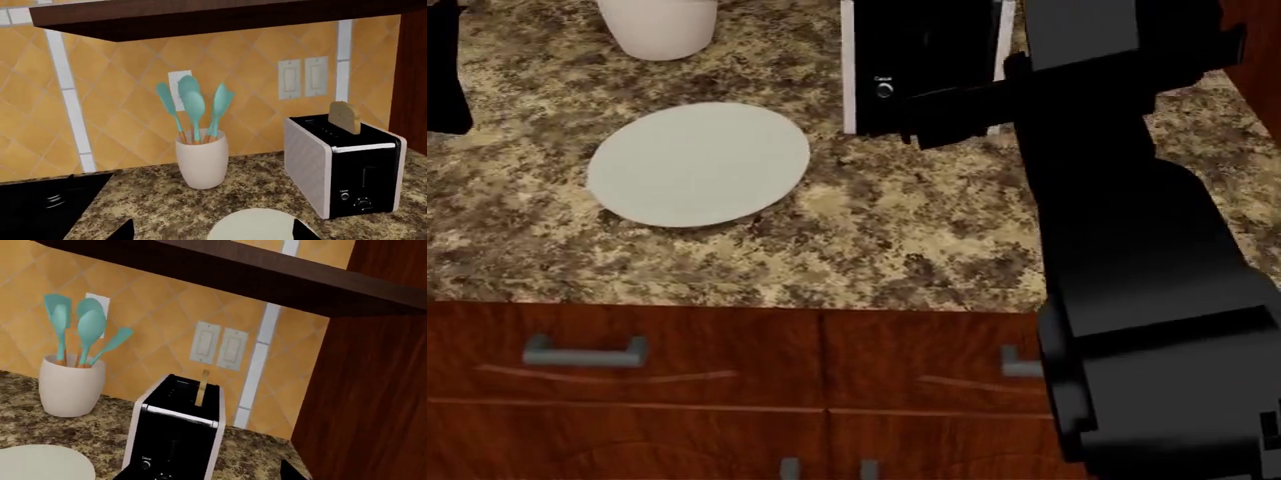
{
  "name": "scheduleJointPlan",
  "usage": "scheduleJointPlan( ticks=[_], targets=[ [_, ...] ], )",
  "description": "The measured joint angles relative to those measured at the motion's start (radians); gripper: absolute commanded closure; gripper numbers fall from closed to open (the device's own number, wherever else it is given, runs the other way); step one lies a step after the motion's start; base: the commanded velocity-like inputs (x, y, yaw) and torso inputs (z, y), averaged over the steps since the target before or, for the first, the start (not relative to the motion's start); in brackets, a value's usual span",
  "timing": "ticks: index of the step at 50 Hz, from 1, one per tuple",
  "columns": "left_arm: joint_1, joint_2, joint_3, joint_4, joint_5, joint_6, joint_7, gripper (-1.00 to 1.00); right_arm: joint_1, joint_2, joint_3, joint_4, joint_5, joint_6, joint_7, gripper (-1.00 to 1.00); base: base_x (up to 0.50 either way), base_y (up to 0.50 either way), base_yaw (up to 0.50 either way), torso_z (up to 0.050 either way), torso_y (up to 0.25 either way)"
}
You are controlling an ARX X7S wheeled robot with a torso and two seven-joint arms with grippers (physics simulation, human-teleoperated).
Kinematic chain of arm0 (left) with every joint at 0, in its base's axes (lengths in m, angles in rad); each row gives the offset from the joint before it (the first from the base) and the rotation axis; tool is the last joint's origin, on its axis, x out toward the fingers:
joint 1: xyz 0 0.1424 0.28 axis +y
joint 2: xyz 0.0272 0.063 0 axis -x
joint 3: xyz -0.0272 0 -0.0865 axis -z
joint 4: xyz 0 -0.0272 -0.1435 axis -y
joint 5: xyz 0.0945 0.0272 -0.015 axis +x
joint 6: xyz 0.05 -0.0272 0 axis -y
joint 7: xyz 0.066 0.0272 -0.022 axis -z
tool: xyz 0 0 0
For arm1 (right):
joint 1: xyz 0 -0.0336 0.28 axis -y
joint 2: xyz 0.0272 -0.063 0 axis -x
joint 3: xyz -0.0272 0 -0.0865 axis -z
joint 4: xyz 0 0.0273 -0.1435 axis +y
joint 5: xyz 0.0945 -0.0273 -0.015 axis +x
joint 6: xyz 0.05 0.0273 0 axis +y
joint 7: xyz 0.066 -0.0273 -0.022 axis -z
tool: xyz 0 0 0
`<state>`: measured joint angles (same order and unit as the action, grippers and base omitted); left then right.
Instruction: Place the toasted item on a plate.
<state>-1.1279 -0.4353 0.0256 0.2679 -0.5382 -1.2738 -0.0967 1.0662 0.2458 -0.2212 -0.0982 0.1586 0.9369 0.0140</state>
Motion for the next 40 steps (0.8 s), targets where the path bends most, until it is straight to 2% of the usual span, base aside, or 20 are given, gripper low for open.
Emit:
scheduleJointPlan(
  ticks=[16, 27, 40],
  targets=[
    [0.007, -0.003, -0.005, 0.011, -0.012, -0.012, -0.007, -1.00, -0.016, 0.011, -0.011, -0.028, 0.008, 0.021, -0.001, -1.00, 0.00, 0.50, 0.00, 0.000, 0.000],
    [0.015, -0.001, 0.003, 0.006, -0.010, -0.001, -0.009, -1.00, -0.030, 0.017, 0.004, -0.044, 0.015, 0.019, 0.010, -1.00, 0.01, 0.02, 0.00, 0.000, 0.000],
    [0.018, 0.004, 0.009, 0.006, -0.016, 0.006, -0.013, -1.00, -0.032, 0.027, 0.014, -0.073, 0.015, 0.033, 0.024, -1.00, 0.46, 0.00, 0.00, 0.000, 0.000]
  ],
)
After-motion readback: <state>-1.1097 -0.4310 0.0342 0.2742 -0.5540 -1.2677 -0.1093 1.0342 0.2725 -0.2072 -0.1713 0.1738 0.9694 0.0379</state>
